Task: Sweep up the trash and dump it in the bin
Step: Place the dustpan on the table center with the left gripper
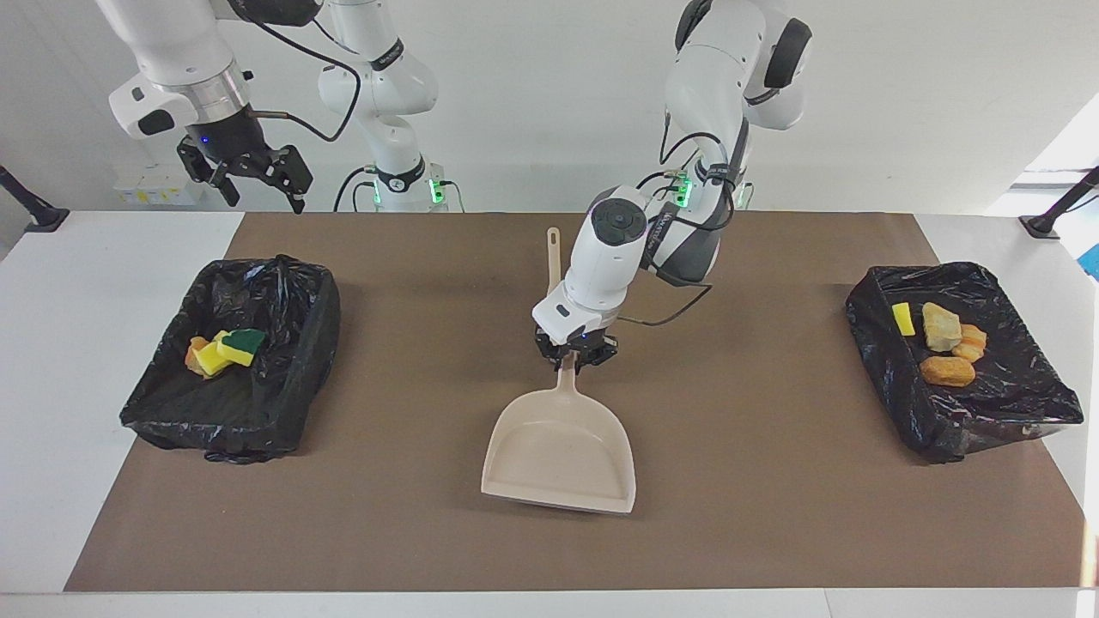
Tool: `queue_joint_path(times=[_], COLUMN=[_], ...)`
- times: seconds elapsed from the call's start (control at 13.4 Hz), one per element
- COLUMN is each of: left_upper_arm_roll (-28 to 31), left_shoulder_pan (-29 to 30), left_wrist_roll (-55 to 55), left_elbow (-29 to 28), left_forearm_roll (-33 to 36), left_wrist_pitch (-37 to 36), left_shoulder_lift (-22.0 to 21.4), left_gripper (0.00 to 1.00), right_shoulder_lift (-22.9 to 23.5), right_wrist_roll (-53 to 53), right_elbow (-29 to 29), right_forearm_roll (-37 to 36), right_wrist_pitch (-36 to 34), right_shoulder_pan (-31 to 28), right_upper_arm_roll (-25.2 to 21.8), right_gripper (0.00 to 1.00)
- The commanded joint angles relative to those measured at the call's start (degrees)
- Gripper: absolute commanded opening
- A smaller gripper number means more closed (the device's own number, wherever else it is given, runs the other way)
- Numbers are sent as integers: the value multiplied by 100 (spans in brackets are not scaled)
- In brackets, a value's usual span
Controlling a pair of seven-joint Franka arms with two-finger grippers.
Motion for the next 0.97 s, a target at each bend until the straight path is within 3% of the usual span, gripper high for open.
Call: queue_joint_path(times=[0.0,0.15,0.22,0.3,0.37,0.9], left_upper_arm_roll=[70,70,70,70,70,114], left_shoulder_pan=[-51,-60,-60,-34,1,510], left_wrist_roll=[-178,-240,-222,-222,-144,-126], left_elbow=[-92,-293,-346,-329,-373,-259], left_forearm_roll=[-148,-148,-148,-148,-148,-121], left_wrist_pitch=[117,222,457,486,391,-760], left_shoulder_lift=[-37,-81,-81,-90,-185,-951], left_gripper=[0,3,30,89,100,100], right_shoulder_lift=[-123,-123,-123,-123,-123,-123], right_wrist_roll=[-168,-168,-168,-168,-168,-168], right_elbow=[-111,-111,-111,-120,-111,-111], right_forearm_roll=[107,116,107,107,116,107], right_wrist_pitch=[-22,-22,-22,-22,-22,-22], right_shoulder_pan=[-23,-23,-23,-23,-23,-23], right_upper_arm_roll=[2,2,2,2,2,2], right_gripper=[100,100,100,100,100,100])
